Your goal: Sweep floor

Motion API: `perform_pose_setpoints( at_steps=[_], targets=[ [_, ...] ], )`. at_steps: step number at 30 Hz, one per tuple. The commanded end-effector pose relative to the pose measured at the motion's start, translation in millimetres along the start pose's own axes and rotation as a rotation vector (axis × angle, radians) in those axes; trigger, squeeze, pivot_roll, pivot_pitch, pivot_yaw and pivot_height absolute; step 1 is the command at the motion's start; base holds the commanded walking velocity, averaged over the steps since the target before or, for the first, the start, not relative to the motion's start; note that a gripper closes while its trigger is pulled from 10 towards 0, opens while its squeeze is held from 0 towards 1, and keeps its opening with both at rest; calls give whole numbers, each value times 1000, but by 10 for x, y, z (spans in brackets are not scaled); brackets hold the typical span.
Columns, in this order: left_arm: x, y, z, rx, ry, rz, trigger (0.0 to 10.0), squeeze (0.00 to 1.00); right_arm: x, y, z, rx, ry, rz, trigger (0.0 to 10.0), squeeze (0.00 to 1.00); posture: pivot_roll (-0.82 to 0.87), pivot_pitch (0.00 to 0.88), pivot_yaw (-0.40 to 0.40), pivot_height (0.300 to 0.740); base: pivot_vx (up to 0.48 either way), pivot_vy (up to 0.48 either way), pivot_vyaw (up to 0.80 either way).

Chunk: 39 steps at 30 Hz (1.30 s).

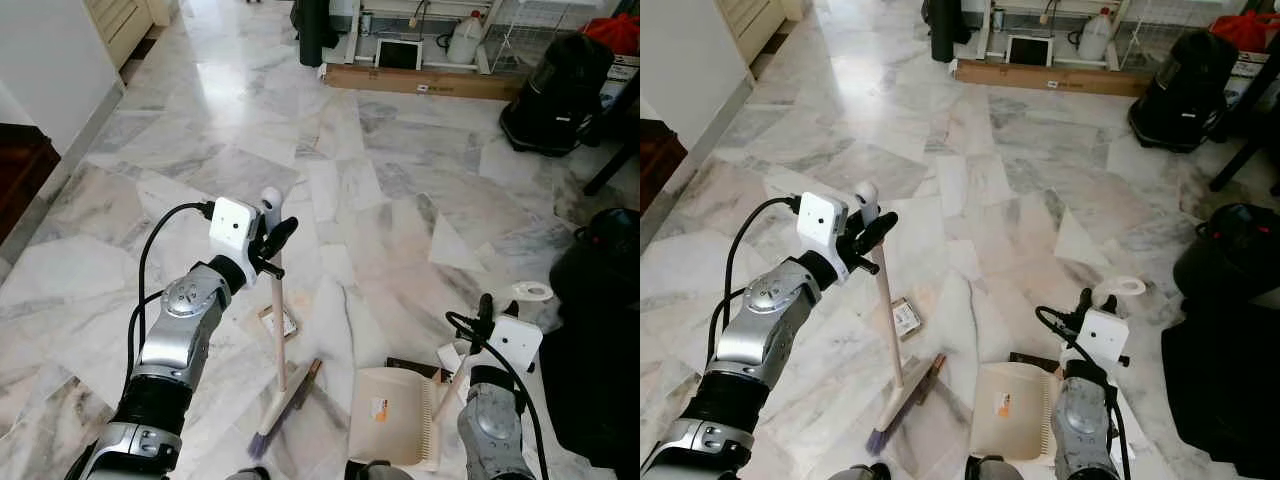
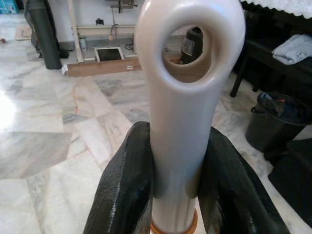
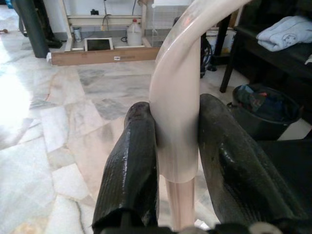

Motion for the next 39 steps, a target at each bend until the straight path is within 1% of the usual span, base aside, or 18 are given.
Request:
perform_pose_setpoints(
  at_steps=[1,7,10,15,18,20,21,22,23,26,27,28,29,31,32,35,38,39],
  targets=[
    [-6,18,36,3,-18,1,10000,0,-202,-308,-33,3,12,-142,10000,0,116,234,-5,740,0,0,0],
    [-3,14,78,-29,-31,3,10000,0,-221,-325,-91,9,30,-150,10000,0,114,240,-5,740,0,0,0],
    [26,16,112,-90,-36,-3,10000,0,-208,-317,-103,10,35,-149,10000,0,108,242,-3,740,0,0,0],
    [50,85,323,-242,-104,29,10000,0,-200,-309,-98,13,37,-146,10000,0,102,246,-3,740,0,0,0],
    [98,188,384,-339,-107,70,10000,0,-194,-299,-94,15,36,-141,10000,0,104,250,-4,740,0,0,0],
    [125,284,343,-410,-83,109,10000,0,-193,-300,-95,15,35,-142,10000,0,103,251,-6,740,0,0,0],
    [142,399,261,-447,-59,152,10000,0,-194,-302,-97,15,37,-144,10000,0,104,253,-7,740,0,0,0],
    [142,399,261,-447,-59,152,10000,0,-194,-302,-97,15,37,-144,10000,0,104,253,-7,740,0,0,0],
    [143,507,136,-460,-24,189,10000,0,-196,-305,-101,15,39,-145,10000,0,107,253,-7,740,0,0,0],
    [119,656,-39,-414,14,230,10000,0,-195,-308,-107,14,41,-147,10000,0,112,255,-6,740,0,0,0],
    [88,745,-190,-351,59,251,10000,0,-193,-310,-113,15,43,-149,10000,0,113,258,-6,740,0,0,0],
    [88,745,-190,-351,59,251,10000,0,-193,-310,-113,15,43,-149,10000,0,113,258,-6,740,0,0,0],
    [54,777,-322,-268,109,248,10000,0,-191,-311,-119,15,44,-150,10000,0,115,261,-6,740,0,0,0],
    [24,756,-410,-164,145,220,10000,0,-189,-306,-129,16,46,-148,10000,0,116,262,-6,740,0,0,0],
    [13,738,-431,-135,156,207,10000,0,-189,-306,-133,16,47,-149,10000,0,117,263,-7,740,0,0,0],
    [-12,612,-428,-122,174,162,10000,0,-188,-312,-140,19,51,-153,10000,0,113,263,-8,740,0,0,0],
    [-13,520,-367,-114,183,131,10000,0,-171,-293,-137,28,48,-145,10000,0,112,262,-7,740,0,0,0],
    [-19,486,-357,-107,200,124,10000,0,-131,-259,-97,76,12,-138,10000,0,107,260,-8,740,0,0,0]
  ],
)
Point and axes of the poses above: a point about 5 cm out from each wrist's last joint towards the gripper, its own x axis pointing out of the wrist towards the gripper, its own y axis along the axis of the wrist's last joint, z = x × y, the point moved 4 cm from there along x, pointing out of the wrist towards the gripper, and after that the axes turned 10 degrees about x, right-handed, at the moved point
